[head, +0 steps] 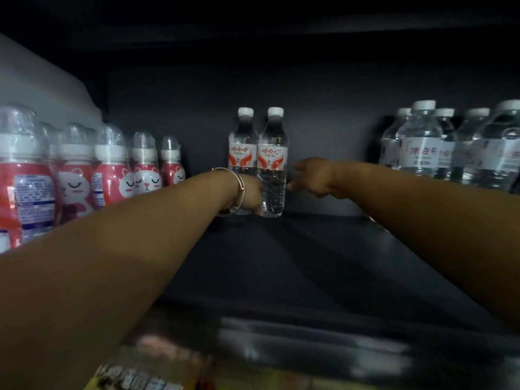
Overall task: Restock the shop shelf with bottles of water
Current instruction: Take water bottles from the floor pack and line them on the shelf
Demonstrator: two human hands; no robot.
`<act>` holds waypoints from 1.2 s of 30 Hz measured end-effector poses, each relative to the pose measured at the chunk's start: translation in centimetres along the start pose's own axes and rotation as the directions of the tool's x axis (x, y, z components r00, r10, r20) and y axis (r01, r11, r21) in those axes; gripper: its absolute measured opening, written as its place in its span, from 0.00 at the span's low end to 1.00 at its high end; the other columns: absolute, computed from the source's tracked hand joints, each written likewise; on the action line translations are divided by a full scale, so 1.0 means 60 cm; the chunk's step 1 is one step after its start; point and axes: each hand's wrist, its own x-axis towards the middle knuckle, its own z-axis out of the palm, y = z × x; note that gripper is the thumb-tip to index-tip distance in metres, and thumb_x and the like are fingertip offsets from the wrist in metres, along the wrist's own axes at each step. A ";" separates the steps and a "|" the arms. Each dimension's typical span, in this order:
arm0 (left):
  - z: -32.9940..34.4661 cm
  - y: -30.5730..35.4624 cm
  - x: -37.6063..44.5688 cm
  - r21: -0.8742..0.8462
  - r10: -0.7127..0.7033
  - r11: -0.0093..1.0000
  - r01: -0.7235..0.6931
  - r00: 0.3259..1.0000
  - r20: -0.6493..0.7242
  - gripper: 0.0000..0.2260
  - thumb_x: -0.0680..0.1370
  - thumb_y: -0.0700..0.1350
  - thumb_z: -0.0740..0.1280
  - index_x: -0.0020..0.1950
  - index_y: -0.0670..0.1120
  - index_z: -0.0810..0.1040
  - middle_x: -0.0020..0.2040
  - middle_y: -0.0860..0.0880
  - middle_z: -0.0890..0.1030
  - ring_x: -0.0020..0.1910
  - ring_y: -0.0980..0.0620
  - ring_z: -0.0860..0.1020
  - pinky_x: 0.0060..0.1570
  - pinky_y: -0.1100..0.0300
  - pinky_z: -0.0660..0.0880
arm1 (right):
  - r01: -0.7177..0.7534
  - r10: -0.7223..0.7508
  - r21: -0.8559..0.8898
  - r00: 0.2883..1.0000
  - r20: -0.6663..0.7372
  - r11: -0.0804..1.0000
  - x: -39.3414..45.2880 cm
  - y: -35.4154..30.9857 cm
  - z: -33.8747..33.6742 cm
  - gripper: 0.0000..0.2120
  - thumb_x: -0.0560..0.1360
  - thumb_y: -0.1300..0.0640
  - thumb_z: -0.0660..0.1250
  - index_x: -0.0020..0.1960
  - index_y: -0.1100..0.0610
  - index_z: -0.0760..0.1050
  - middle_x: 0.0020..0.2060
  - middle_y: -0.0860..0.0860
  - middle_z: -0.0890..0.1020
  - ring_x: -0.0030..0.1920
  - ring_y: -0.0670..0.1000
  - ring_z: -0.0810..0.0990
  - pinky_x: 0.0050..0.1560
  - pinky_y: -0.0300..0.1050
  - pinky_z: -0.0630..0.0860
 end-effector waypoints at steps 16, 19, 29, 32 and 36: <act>0.075 0.262 -0.305 -0.018 0.212 0.975 -0.222 0.951 -0.223 0.37 0.76 0.52 0.66 0.76 0.43 0.48 0.77 0.43 0.51 0.76 0.47 0.52 0.73 0.56 0.53 | 0.028 -0.140 -0.613 0.981 -0.136 0.790 -0.385 0.124 -0.090 0.33 0.78 0.46 0.61 0.76 0.57 0.51 0.75 0.56 0.57 0.74 0.58 0.56 0.72 0.56 0.55; 0.140 0.334 -0.366 -0.032 0.290 0.947 -0.320 0.893 -0.344 0.33 0.73 0.47 0.69 0.74 0.45 0.57 0.74 0.45 0.58 0.72 0.45 0.58 0.71 0.52 0.58 | 0.019 -0.244 -0.635 0.932 -0.269 0.772 -0.493 0.187 -0.095 0.21 0.76 0.53 0.64 0.65 0.61 0.67 0.64 0.58 0.71 0.65 0.61 0.68 0.62 0.54 0.66; 0.502 0.472 -0.482 -0.045 0.466 0.856 -0.515 0.805 -0.367 0.27 0.68 0.39 0.67 0.67 0.47 0.67 0.66 0.48 0.67 0.66 0.46 0.65 0.60 0.55 0.58 | 0.042 -0.295 -0.634 0.908 -0.299 0.772 -0.767 0.482 0.108 0.15 0.62 0.60 0.60 0.47 0.63 0.76 0.46 0.59 0.81 0.44 0.63 0.76 0.39 0.52 0.72; 0.646 0.475 -0.505 -0.102 0.520 0.820 -0.563 0.807 -0.279 0.27 0.68 0.36 0.66 0.66 0.46 0.68 0.66 0.46 0.67 0.65 0.44 0.66 0.60 0.54 0.57 | 0.046 -0.208 -0.629 0.960 -0.187 0.776 -0.823 0.584 0.218 0.15 0.62 0.62 0.63 0.47 0.63 0.77 0.44 0.60 0.81 0.42 0.62 0.77 0.38 0.51 0.73; 0.849 0.456 -0.545 -0.146 0.616 0.759 -0.635 0.772 -0.156 0.28 0.67 0.32 0.67 0.66 0.43 0.69 0.66 0.42 0.69 0.63 0.43 0.65 0.58 0.51 0.57 | 0.017 -0.118 -0.569 0.983 -0.142 0.822 -0.892 0.694 0.377 0.16 0.63 0.61 0.61 0.48 0.63 0.78 0.42 0.59 0.82 0.41 0.61 0.78 0.38 0.50 0.75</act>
